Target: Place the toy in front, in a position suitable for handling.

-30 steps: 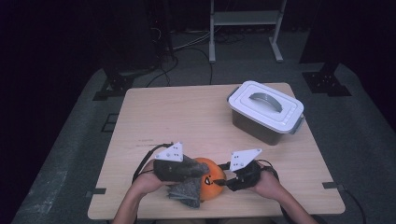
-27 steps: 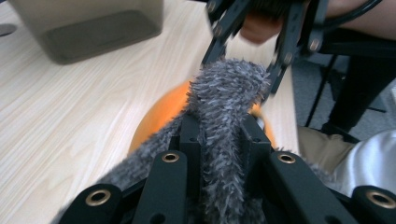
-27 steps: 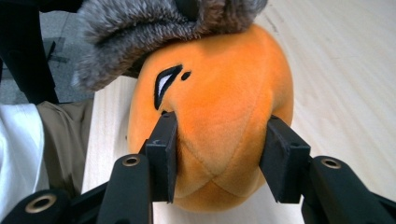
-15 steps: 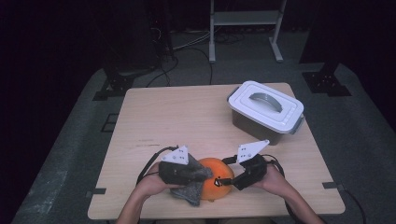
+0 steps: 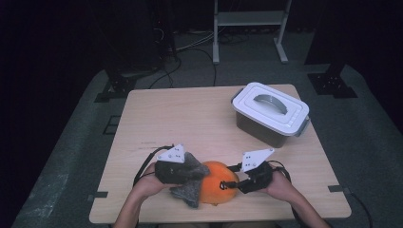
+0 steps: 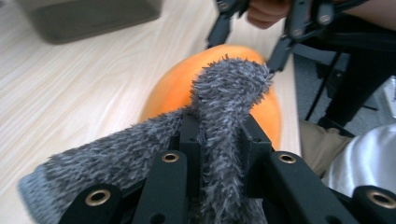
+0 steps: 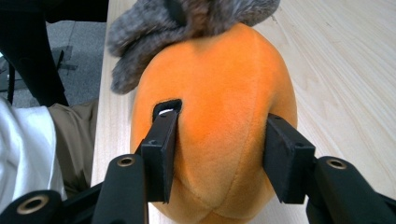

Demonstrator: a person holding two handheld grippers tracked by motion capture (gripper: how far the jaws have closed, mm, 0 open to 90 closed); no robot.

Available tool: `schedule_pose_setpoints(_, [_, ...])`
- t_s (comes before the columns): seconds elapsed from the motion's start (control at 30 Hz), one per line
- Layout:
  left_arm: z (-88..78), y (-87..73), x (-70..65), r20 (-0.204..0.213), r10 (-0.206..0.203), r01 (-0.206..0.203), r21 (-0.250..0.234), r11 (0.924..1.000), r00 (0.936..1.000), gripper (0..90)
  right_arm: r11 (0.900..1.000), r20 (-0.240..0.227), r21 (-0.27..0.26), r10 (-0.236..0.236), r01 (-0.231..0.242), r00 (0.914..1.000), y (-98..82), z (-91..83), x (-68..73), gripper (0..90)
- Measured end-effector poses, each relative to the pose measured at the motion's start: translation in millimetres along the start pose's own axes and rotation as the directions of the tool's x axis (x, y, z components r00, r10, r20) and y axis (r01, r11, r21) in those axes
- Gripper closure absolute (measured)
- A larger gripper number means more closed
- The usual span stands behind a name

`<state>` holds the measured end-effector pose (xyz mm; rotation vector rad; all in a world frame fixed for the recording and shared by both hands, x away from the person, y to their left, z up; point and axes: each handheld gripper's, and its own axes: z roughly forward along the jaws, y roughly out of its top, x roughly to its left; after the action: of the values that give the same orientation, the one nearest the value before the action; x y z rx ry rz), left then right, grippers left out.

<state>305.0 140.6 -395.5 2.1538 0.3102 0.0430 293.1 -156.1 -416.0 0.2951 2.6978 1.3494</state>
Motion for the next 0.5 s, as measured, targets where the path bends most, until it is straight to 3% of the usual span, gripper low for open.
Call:
schedule_pose_setpoints(0.1, [-3.5,-4.4,3.8,-0.013,-0.02,0.02,-0.005,0.9998,0.9997,75.3,1.0,-0.007,0.001,0.0,0.0,1.0,-0.8,-1.1,-0.7,48.0])
schedule_pose_setpoints(0.2, [-1.2,-6.9,3.6,0.005,-0.028,0.028,-0.005,0.9996,0.9996,75.4,1.0,-0.013,-0.003,0.014,-0.014,0.9998,-0.3,-0.6,-1.4,43.9])
schedule_pose_setpoints(0.3, [3.5,-5.5,0.0,0.022,-0.01,0.01,0.005,0.9999,0.9997,75.3,0.998,-0.015,-0.016,0.06,-0.06,0.9981,2.0,-0.4,-5.0,31.0])
schedule_pose_setpoints(0.5, [9.6,-1.1,-7.1,0.093,0.017,-0.016,-0.007,0.9998,0.9955,75.3,0.986,-0.047,-0.052,0.158,-0.16,0.9864,3.0,-2.6,-16.1,25.9])
